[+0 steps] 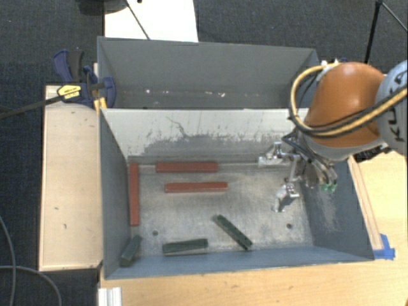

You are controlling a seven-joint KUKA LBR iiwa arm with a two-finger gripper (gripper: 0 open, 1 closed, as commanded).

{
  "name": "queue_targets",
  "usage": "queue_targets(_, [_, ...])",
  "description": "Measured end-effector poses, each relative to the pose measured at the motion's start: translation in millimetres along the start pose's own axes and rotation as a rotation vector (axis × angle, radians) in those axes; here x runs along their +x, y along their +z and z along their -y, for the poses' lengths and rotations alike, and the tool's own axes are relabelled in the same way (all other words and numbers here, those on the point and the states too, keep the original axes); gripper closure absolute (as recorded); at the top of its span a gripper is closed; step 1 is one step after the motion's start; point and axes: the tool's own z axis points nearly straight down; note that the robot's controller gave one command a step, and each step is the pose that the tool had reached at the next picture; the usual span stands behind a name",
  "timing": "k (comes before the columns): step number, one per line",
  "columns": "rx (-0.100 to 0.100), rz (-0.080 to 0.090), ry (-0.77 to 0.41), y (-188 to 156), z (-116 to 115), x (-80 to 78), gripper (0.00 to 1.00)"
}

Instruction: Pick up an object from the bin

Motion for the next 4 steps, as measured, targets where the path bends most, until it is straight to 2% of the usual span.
queue_targets(1, [-0.002, -0.006, 0.086, 40.7, -26.9, 15.0, 0.0])
queue_targets(2, [-0.002, -0.004, 0.033, 92.1, -32.6, 8.0, 0.0])
queue_targets(3, [-0.002, 0.001, 0.054, 126.3, -97.9, 41.5, 1.0])
queue_targets(4, [-0.002, 0.001, 0.053, 126.4, -97.9, 41.5, 1.0])
